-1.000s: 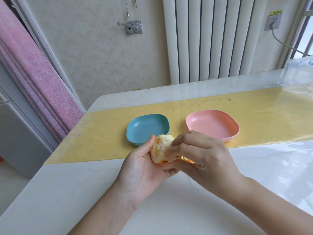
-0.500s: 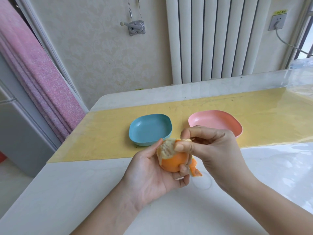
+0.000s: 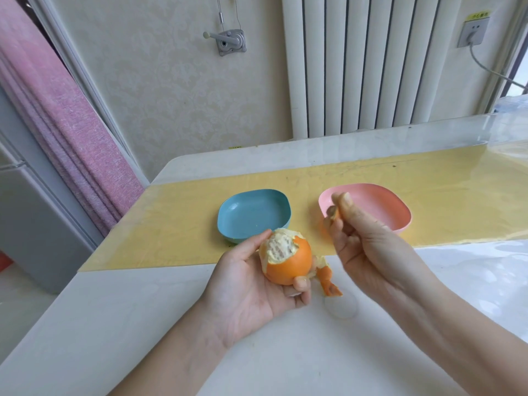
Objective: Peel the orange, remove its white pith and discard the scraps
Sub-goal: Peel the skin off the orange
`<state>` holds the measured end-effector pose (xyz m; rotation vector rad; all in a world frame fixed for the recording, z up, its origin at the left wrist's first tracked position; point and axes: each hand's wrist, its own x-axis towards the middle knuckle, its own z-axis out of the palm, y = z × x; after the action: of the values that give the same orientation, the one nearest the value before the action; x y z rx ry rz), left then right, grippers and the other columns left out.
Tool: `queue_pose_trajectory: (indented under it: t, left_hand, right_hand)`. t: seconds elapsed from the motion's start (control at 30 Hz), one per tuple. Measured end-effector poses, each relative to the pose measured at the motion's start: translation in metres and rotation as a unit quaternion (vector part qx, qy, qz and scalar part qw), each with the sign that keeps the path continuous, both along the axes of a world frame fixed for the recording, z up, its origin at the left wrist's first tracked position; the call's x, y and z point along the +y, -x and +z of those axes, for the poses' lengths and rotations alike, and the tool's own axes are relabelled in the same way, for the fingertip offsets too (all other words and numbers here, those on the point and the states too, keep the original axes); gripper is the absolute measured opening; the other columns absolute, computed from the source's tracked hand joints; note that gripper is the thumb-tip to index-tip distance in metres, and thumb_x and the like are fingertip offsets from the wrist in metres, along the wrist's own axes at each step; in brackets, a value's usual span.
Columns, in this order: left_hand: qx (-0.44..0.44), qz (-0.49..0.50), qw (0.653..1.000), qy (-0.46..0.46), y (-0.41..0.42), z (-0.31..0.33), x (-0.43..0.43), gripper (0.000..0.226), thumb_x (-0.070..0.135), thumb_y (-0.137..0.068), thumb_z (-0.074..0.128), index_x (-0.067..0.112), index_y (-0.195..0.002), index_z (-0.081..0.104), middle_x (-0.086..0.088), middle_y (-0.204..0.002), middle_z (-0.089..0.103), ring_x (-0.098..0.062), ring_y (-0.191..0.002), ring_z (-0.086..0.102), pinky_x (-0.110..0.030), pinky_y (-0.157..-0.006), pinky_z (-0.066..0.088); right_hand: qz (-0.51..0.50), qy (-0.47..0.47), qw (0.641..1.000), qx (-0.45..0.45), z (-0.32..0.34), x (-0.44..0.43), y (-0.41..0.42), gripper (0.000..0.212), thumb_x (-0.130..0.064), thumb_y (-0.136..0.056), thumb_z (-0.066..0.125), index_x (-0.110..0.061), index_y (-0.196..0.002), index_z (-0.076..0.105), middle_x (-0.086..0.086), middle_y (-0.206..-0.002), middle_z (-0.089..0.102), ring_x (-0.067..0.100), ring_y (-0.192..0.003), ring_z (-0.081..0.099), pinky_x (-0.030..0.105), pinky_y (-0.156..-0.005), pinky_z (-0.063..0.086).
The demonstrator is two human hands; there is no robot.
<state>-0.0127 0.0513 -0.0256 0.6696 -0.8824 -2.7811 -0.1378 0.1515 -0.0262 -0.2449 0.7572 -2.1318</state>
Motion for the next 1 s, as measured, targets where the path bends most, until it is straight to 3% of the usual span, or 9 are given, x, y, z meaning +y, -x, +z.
queue_pose_trajectory:
  t: [0.07,0.13,0.23,0.3,0.37,0.5,0.73,0.87,1.0]
  left_hand:
    - [-0.001,0.0,1.0,0.014,0.0,0.001,-0.003,0.04,0.037,-0.077,0.059,0.005,-0.101,0.055,-0.025,-0.09,0.058,-0.03,-0.053,0.052,-0.037,-0.067,0.04]
    - [0.006,-0.002,0.999,0.032,0.0,0.001,-0.006,0.052,0.041,-0.069,0.072,0.003,-0.102,0.059,-0.024,-0.094,0.059,-0.032,-0.059,0.057,-0.036,-0.065,0.046]
    - [0.037,0.001,0.997,0.067,-0.001,-0.002,-0.008,0.071,0.017,-0.043,0.092,0.003,-0.105,0.061,-0.024,-0.097,0.061,-0.032,-0.066,0.061,-0.036,-0.066,0.053]
    - [0.045,0.01,0.992,0.118,-0.002,-0.005,-0.009,0.059,-0.003,-0.049,0.082,0.0,-0.104,0.06,-0.02,-0.09,0.062,-0.028,-0.066,0.062,-0.034,-0.065,0.054]
    - [0.044,0.012,0.984,0.172,-0.002,-0.004,-0.008,0.042,-0.006,-0.064,0.068,-0.002,-0.104,0.058,-0.017,-0.086,0.064,-0.022,-0.062,0.062,-0.031,-0.064,0.055]
    - [0.064,-0.001,0.969,0.238,-0.005,-0.002,-0.012,0.039,0.002,-0.071,0.068,-0.002,-0.109,0.058,-0.023,-0.099,0.067,-0.019,-0.056,0.058,-0.03,-0.06,0.055]
    - [0.099,-0.056,0.941,0.318,-0.006,-0.012,-0.012,0.071,0.04,-0.058,0.087,0.006,-0.11,0.051,-0.009,-0.077,0.059,-0.013,-0.047,0.047,-0.028,-0.063,0.05]
    - [0.1,-0.052,0.917,0.382,-0.004,-0.014,-0.009,0.041,0.03,-0.067,0.071,0.011,-0.102,0.059,-0.015,-0.077,0.045,-0.01,-0.046,0.036,-0.028,-0.061,0.047]
    - [0.119,-0.078,0.899,0.414,-0.004,-0.016,-0.006,0.028,0.031,-0.066,0.063,0.02,-0.091,0.066,-0.003,-0.072,0.053,-0.01,-0.05,0.03,-0.024,-0.059,0.044]
  right_hand:
    - [-0.038,-0.038,0.994,0.097,0.0,0.004,0.011,0.016,-0.019,-0.072,0.064,-0.01,-0.07,0.077,0.0,-0.068,0.063,0.007,-0.064,0.06,0.013,-0.06,0.052]
    - [-0.064,-0.118,0.952,0.276,-0.001,0.006,0.017,0.021,-0.029,-0.078,0.061,-0.014,-0.079,0.076,-0.004,-0.071,0.065,0.008,-0.073,0.06,0.019,-0.069,0.053]
    - [-0.095,-0.237,0.806,0.534,-0.012,0.005,0.019,0.018,-0.031,-0.087,0.06,-0.023,-0.085,0.076,-0.012,-0.088,0.069,0.002,-0.085,0.062,0.021,-0.08,0.048]
    - [-0.086,-0.251,0.709,0.653,-0.017,0.004,0.018,0.016,-0.028,-0.091,0.061,-0.031,-0.103,0.072,-0.019,-0.113,0.061,-0.005,-0.106,0.054,0.016,-0.09,0.041]
    - [-0.063,-0.2,0.67,0.712,-0.017,0.005,0.016,0.032,-0.032,-0.089,0.063,-0.034,-0.121,0.062,-0.019,-0.13,0.051,-0.007,-0.119,0.046,0.009,-0.095,0.035]
    - [-0.042,-0.101,0.658,0.745,-0.013,0.007,0.013,0.052,-0.027,-0.081,0.072,-0.023,-0.13,0.057,-0.01,-0.122,0.057,0.006,-0.109,0.057,0.016,-0.089,0.046]
    - [-0.086,-0.065,0.67,0.734,-0.008,0.01,0.011,0.042,-0.029,-0.07,0.08,-0.014,-0.104,0.061,-0.005,-0.096,0.057,0.012,-0.086,0.06,0.026,-0.075,0.053]
    - [-0.081,-0.052,0.639,0.763,-0.006,0.012,0.01,0.044,-0.037,-0.068,0.082,-0.021,-0.099,0.055,-0.008,-0.096,0.052,0.012,-0.08,0.055,0.028,-0.068,0.051]
    - [-0.068,-0.039,0.613,0.786,-0.004,0.013,0.011,0.043,-0.037,-0.067,0.084,-0.018,-0.093,0.056,-0.011,-0.093,0.051,0.011,-0.076,0.051,0.026,-0.064,0.048]
